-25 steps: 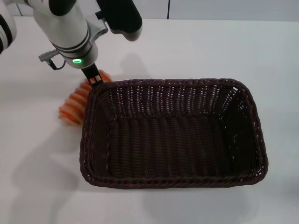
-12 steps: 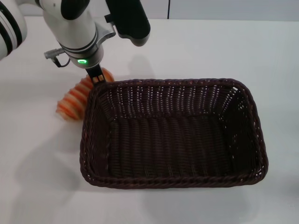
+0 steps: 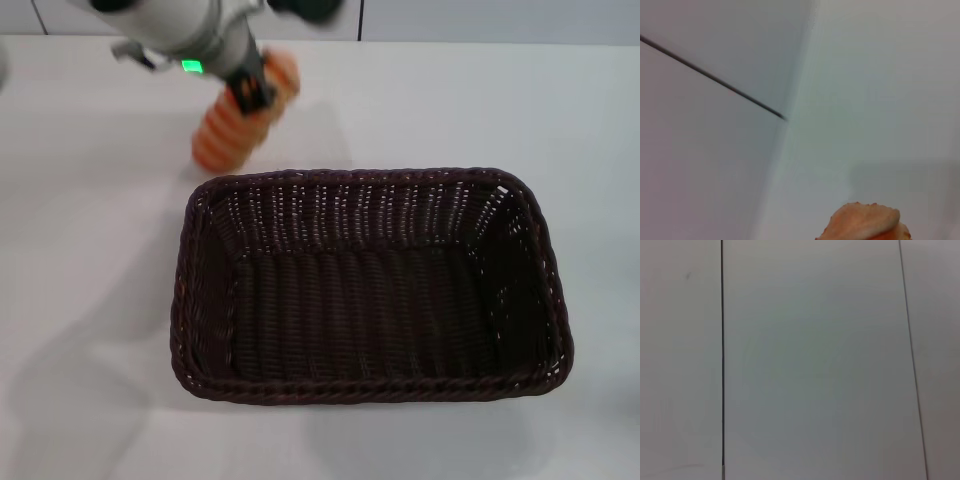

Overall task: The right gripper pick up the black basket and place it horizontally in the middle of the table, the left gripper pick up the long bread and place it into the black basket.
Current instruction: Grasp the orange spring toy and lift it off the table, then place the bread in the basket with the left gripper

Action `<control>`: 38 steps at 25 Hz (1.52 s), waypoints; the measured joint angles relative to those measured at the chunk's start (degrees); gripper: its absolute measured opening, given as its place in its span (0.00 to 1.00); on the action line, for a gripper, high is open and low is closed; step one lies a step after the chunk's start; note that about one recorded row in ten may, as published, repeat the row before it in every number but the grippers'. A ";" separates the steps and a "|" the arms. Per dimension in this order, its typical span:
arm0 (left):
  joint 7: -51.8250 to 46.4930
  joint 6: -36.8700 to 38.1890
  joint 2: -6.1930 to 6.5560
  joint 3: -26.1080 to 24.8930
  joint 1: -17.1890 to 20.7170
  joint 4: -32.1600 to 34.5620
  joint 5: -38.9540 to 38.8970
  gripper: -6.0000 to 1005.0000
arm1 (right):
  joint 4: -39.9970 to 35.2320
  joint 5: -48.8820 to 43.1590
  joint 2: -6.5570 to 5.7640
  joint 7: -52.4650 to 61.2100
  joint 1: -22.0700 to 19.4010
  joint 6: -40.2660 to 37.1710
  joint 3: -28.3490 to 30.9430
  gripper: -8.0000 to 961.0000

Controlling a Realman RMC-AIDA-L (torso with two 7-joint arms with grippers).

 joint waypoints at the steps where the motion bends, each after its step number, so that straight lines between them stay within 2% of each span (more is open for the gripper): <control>1: 0.00 0.00 0.00 0.00 0.00 0.00 0.00 0.34 | -0.15 -0.05 0.01 0.00 -0.02 0.02 0.00 0.87; 2: 2.50 1.98 0.02 -2.36 1.77 -4.17 0.00 0.33 | -0.48 -0.09 0.07 0.00 -0.15 0.03 0.00 0.87; 3: 2.50 1.98 0.02 -2.36 1.77 -4.17 0.00 0.32 | -0.48 -0.09 0.07 0.00 -0.15 0.03 0.00 0.87; 4: 7.81 4.14 -0.11 -8.45 3.01 -9.16 -0.10 0.31 | -0.59 -0.10 0.10 0.00 -0.22 0.04 0.00 0.87; 5: 9.62 3.77 -0.16 -10.20 3.39 -11.51 -0.44 0.30 | -0.65 -0.11 0.12 0.00 -0.28 0.05 0.00 0.87; 6: 9.62 3.77 -0.16 -10.20 3.39 -11.51 -0.44 0.30 | -0.72 -0.11 0.16 0.00 -0.34 0.06 0.00 0.87; 7: 12.00 2.63 -0.22 -11.58 4.49 -15.52 -1.86 0.29 | -0.82 -0.11 0.22 0.00 -0.38 0.08 0.01 0.87; 8: 12.00 2.63 -0.22 -11.58 4.49 -15.52 -1.86 0.28 | -0.82 -0.11 0.22 0.00 -0.38 0.08 0.01 0.87; 11: 16.62 -2.20 -0.17 -12.52 7.14 -24.01 -8.58 0.27 | -0.97 -0.12 0.28 0.00 -0.43 0.09 0.00 0.87; 12: 20.53 -7.51 -0.15 -13.19 9.71 -31.80 -15.84 0.26 | -1.11 -0.13 0.29 0.00 -0.48 0.09 0.00 0.87; 13: 20.53 -7.51 -0.15 -13.19 9.71 -31.80 -15.84 0.26 | -1.11 -0.13 0.29 0.00 -0.48 0.09 0.00 0.87; 19: 27.69 -19.43 0.00 -18.27 14.25 -44.76 -33.98 0.22 | -1.27 -0.12 0.40 0.00 -0.47 0.09 0.00 0.87; 21: 27.69 -19.43 0.00 -18.27 14.25 -44.76 -33.98 0.21 | -1.36 -0.12 0.41 0.00 -0.47 0.09 0.00 0.87; 22: 28.81 -25.40 -0.01 -20.55 15.09 -47.70 -39.62 0.20 | -1.53 -0.12 0.41 0.00 -0.47 0.08 0.00 0.87; 28: 29.55 -28.63 -0.01 -20.73 15.91 -48.01 -42.85 0.16 | -1.71 -0.12 0.41 0.00 -0.69 0.10 0.00 0.87; 29: 30.62 -32.27 -0.17 -20.27 17.86 -47.14 -46.60 0.15 | -1.78 -0.12 0.42 0.00 -0.83 0.10 0.00 0.87; 36: 29.95 -32.17 -0.27 -20.00 18.80 -46.09 -47.11 0.14 | -2.57 -0.12 0.41 -0.09 -1.13 0.51 0.06 0.87; 37: 29.33 -31.54 -0.26 -20.76 17.99 -43.31 -47.51 0.14 | -2.57 -0.12 0.42 -0.26 -1.16 0.84 0.08 0.87; 38: 29.31 -31.48 -0.24 -20.83 17.80 -42.71 -47.54 0.18 | -2.57 -0.12 0.42 -0.26 -1.16 0.84 0.08 0.87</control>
